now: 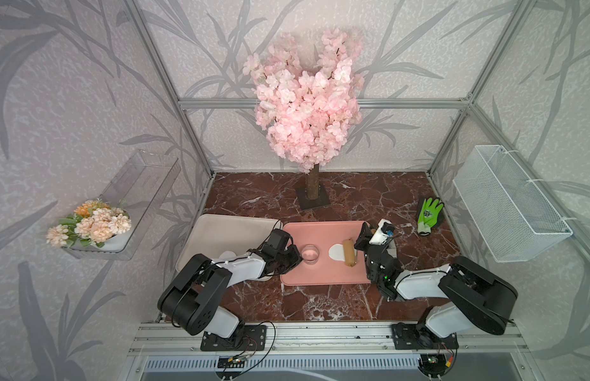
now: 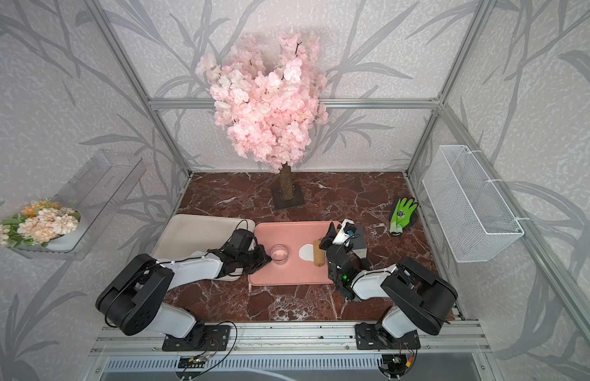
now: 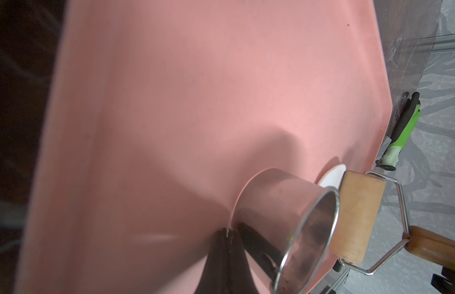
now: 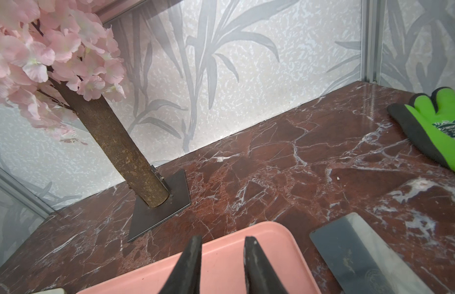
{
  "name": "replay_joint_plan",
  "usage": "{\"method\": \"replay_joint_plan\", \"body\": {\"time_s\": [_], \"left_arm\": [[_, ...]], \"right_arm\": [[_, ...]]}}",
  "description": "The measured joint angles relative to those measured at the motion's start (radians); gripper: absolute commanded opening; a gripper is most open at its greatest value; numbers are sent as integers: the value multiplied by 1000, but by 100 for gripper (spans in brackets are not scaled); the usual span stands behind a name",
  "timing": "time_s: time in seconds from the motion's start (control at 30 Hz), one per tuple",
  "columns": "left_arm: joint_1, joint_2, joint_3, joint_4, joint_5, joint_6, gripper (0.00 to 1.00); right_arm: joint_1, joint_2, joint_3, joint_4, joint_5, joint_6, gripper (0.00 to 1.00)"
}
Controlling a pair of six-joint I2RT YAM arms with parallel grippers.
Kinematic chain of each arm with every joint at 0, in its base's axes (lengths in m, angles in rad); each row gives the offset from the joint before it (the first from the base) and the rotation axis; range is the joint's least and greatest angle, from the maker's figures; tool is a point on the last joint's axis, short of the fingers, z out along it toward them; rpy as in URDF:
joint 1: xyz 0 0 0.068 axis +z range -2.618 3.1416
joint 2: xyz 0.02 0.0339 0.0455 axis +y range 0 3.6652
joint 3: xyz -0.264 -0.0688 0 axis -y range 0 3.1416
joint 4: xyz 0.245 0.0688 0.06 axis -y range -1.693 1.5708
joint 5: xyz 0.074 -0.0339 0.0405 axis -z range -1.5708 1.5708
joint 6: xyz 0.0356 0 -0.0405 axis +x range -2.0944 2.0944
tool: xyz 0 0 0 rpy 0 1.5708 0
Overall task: Roll out the dumpling wrappers from the dough
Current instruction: Flatten out the dough on the work surface.
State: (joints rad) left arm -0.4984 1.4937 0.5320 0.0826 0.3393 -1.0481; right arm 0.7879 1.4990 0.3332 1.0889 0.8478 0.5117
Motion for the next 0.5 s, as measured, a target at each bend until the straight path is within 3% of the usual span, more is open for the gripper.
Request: {"method": "replay_joint_plan", "body": {"time_s": [0.5], "left_arm": [[6,-7,-16,19,5,0,0]], "right_arm": [[0,-57,31,-167,119,-3,0]]}}
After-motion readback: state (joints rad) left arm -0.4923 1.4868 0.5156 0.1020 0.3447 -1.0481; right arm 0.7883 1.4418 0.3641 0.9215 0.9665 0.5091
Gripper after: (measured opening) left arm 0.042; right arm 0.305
